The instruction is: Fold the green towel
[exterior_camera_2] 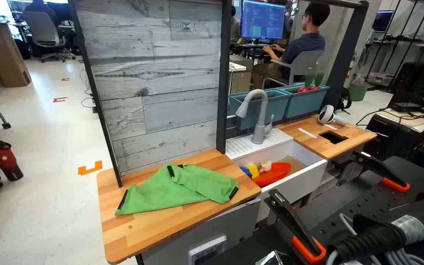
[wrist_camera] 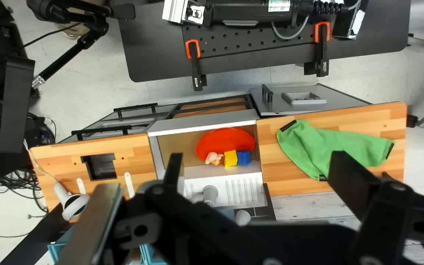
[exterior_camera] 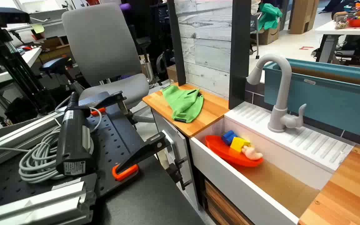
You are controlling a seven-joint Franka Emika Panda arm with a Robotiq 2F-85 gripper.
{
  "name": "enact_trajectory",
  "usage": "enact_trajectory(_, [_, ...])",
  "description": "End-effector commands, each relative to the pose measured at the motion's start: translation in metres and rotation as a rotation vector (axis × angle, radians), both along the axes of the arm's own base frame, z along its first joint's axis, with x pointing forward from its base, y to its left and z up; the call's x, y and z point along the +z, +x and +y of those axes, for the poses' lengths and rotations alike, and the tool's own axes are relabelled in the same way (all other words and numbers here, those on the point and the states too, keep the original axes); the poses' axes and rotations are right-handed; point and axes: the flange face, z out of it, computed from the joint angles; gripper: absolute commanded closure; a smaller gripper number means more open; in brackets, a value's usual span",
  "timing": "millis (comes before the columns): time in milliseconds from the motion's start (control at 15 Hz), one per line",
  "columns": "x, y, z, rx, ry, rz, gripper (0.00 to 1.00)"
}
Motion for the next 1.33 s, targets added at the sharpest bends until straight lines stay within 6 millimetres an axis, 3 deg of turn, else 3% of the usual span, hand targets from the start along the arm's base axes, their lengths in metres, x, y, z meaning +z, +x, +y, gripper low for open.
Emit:
enact_trajectory(0, [0.001,0.0,0.0,0.0,0.0,0.0,0.0])
enact_trajectory(200, [0.001,0.0,0.0,0.0,0.0,-0.001,0.0])
enact_trajectory(533, [-0.047,0.027,0.021,-0.014,-0.002,0.004,0.0])
enact_trajectory(867, [-0.115,0.064,0.052,0.019,0.057,-0.026,0.0])
enact_trajectory(1267, [-0.22,0.104,0.097,0.087,0.213,-0.036,0.0])
